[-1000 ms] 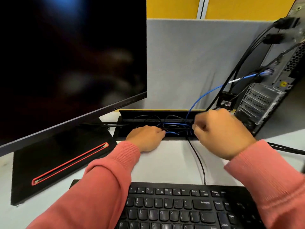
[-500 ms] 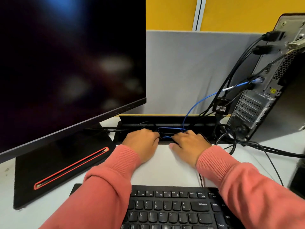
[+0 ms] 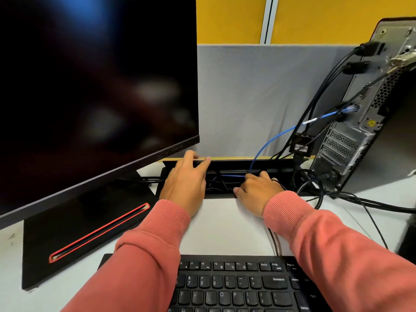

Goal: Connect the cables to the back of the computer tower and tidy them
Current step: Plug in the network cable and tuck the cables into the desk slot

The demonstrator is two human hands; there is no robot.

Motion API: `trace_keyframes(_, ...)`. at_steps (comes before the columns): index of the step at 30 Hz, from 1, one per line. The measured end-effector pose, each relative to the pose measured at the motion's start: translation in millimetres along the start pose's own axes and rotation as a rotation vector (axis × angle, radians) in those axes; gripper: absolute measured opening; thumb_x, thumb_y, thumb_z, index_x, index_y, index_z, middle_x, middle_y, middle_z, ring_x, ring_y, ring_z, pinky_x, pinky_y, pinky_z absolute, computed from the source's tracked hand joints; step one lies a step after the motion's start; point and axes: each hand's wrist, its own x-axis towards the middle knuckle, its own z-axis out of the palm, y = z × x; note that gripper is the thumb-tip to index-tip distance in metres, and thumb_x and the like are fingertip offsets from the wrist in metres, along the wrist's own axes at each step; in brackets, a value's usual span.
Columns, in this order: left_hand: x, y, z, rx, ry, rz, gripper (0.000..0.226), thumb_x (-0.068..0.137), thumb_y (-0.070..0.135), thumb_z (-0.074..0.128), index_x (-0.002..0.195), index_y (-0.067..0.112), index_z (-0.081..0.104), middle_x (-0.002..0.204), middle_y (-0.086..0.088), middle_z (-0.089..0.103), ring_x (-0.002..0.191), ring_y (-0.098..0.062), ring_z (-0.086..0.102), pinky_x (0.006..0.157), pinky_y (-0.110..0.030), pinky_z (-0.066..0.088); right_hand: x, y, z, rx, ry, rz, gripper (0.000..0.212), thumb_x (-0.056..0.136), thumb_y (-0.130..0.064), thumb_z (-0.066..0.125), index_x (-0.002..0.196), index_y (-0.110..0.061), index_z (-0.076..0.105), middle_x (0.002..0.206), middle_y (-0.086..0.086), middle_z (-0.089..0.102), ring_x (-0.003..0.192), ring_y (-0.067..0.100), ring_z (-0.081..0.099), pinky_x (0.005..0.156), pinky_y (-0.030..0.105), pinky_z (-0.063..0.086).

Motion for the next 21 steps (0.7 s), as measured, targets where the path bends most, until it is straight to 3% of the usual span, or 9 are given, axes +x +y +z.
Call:
trace_keyframes(3,0,5,-3,-0.065,0.024,-0.012,0.031,0.100,0.015,0.057,0.130,0.025,0.060,0.132,0.005,0.043,0.099,-0.024,0.058,0.076,-0.042,0.056,-8,2,5,0.007,0.031,-0.018,0.043,0.105,-0.049,0.025,0.124,-0.026,0.056,0.126,-0.006,0.053,0.123,0.026,0.040,0.103,0.051,0.034)
trace_keyframes(6,-2,5,-2,0.019,-0.083,0.013,0.026,0.103,0.021,0.052,0.124,0.024,0.068,0.117,0.005,0.050,0.105,-0.023,0.056,0.083,-0.039,0.051,-12,5,4,0.018,0.044,-0.025,0.040,0.103,-0.051,0.029,0.126,-0.029,0.054,0.128,-0.006,0.054,0.123,0.025,0.042,0.104,0.051,0.035)
trace_keyframes(9,-6,2,8,0.101,-0.339,0.057,0.043,0.105,0.047,0.040,0.125,0.026,0.071,0.132,0.006,0.043,0.124,-0.019,0.038,0.104,-0.037,0.036,-11,0,3,0.000,0.028,-0.009,0.047,0.102,-0.056,0.030,0.130,-0.029,0.056,0.128,-0.003,0.047,0.126,0.026,0.038,0.104,0.053,0.034)
trace_keyframes(11,-7,2,11,0.070,-0.417,0.034,0.052,0.103,0.057,0.033,0.123,0.029,0.072,0.145,0.006,0.035,0.135,-0.019,0.026,0.112,-0.039,0.024,-9,-7,2,0.002,0.028,0.005,0.050,0.101,-0.057,0.030,0.129,-0.025,0.059,0.127,-0.002,0.043,0.128,0.027,0.035,0.104,0.055,0.034)
trace_keyframes(15,-8,3,9,0.134,-0.344,0.065,0.044,0.103,0.053,0.035,0.115,0.035,0.074,0.156,0.004,0.019,0.143,-0.023,0.010,0.115,-0.046,0.013,-6,-17,3,-0.003,0.021,0.011,0.051,0.102,-0.054,0.031,0.126,-0.020,0.061,0.127,-0.002,0.045,0.131,0.028,0.033,0.107,0.060,0.031)
trace_keyframes(19,-8,5,9,0.139,-0.127,0.108,0.028,0.095,0.048,0.050,0.105,0.039,0.075,0.141,0.004,0.029,0.134,-0.025,0.023,0.107,-0.047,0.015,-8,-13,4,0.022,0.036,0.010,0.050,0.102,-0.054,0.033,0.127,-0.020,0.060,0.128,-0.002,0.047,0.131,0.027,0.034,0.106,0.058,0.032)
trace_keyframes(21,-9,7,10,0.104,-0.163,0.105,0.027,0.094,0.048,0.053,0.111,0.043,0.072,0.148,0.005,0.023,0.135,-0.024,0.021,0.106,-0.047,0.015,-8,-11,3,0.042,0.027,0.006,0.050,0.102,-0.053,0.034,0.129,-0.019,0.059,0.129,-0.002,0.046,0.131,0.027,0.034,0.106,0.058,0.032)
